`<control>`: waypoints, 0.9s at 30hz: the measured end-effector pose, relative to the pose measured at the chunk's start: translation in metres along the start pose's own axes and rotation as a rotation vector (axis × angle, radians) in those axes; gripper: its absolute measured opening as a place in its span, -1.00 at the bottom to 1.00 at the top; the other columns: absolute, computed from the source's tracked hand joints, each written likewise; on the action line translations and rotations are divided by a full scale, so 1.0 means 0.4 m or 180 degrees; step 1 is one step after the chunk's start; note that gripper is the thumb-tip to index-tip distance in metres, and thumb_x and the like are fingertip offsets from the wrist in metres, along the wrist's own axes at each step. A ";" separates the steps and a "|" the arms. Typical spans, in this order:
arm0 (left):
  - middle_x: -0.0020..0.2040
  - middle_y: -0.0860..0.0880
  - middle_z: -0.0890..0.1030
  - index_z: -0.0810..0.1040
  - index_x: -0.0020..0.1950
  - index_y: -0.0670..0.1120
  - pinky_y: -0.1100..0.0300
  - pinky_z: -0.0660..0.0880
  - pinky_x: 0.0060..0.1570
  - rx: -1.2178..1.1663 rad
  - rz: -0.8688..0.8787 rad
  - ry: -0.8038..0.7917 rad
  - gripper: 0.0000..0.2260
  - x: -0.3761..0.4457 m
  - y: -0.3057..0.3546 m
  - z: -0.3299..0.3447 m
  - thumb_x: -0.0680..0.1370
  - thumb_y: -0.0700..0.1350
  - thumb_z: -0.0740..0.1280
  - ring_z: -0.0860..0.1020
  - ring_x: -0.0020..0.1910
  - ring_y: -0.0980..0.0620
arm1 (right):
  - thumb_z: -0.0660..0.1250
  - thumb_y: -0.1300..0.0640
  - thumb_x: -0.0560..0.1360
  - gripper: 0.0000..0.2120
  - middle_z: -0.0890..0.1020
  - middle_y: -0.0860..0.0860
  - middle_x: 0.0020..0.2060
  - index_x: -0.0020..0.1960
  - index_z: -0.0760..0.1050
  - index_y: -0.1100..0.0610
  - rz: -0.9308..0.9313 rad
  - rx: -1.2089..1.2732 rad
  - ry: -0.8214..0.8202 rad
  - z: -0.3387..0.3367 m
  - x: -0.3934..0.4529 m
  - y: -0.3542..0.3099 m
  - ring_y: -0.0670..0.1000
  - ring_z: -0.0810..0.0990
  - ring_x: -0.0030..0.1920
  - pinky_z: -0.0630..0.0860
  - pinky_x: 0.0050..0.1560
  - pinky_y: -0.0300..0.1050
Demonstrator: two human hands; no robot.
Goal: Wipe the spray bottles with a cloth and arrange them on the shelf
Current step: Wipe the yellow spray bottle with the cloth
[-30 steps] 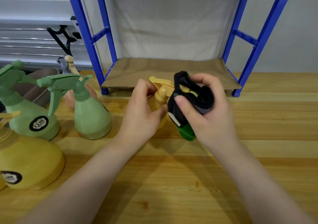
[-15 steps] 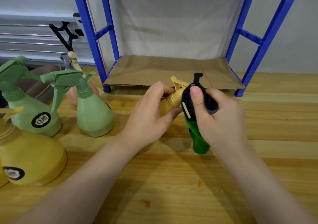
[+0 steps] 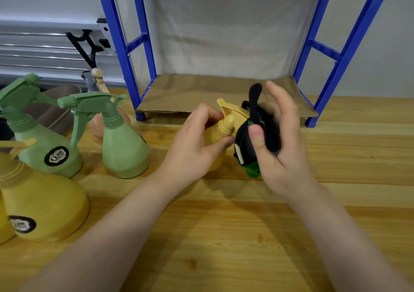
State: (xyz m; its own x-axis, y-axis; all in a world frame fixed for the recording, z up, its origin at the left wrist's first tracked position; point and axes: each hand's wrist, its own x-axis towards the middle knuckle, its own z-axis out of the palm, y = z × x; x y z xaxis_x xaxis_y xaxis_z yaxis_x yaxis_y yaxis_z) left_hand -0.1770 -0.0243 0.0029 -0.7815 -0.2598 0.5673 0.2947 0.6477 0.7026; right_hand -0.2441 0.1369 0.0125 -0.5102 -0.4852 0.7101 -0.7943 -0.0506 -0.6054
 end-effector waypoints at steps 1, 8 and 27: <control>-0.11 0.15 0.50 0.36 -0.03 0.11 0.28 0.42 -0.05 -0.0081 -0.0082 0.0055 -0.72 0.001 -0.003 0.000 0.47 -0.08 0.47 0.48 -0.09 0.21 | 0.18 0.03 0.61 -0.50 0.49 -0.20 0.26 0.52 0.17 0.08 0.0024 0.0084 -0.0017 0.000 -0.002 0.003 -0.14 0.48 0.28 0.42 0.30 -0.12; -0.09 0.03 0.53 0.38 0.01 -0.02 -0.03 0.52 0.02 -0.0409 -0.0181 0.0268 -0.75 0.001 -0.024 0.010 0.46 -0.08 0.41 0.53 -0.07 -0.02 | 0.22 -0.12 0.55 -0.72 0.54 -0.34 -0.17 0.19 0.47 -0.02 0.0395 -0.0476 -0.0038 0.043 -0.021 0.008 -0.32 0.54 -0.10 0.36 -0.15 -0.52; -0.05 -0.29 0.51 0.37 0.02 -0.22 -0.04 0.46 -0.02 -0.1089 -0.0113 -0.0075 -0.76 0.000 -0.019 0.025 0.49 -0.22 0.40 0.50 -0.09 -0.13 | 0.29 0.17 0.48 -0.59 0.66 0.03 -0.16 0.31 0.39 0.22 0.1718 0.2650 -0.0139 0.016 0.021 -0.035 -0.04 0.65 -0.26 0.55 -0.30 -0.24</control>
State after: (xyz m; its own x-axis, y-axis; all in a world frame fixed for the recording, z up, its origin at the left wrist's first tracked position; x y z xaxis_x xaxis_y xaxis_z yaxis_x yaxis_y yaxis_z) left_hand -0.1847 -0.0218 -0.0067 -0.8058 -0.2587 0.5326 0.4313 0.3598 0.8273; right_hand -0.2352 0.1278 0.0248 -0.7095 -0.6546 0.2611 0.0344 -0.4022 -0.9149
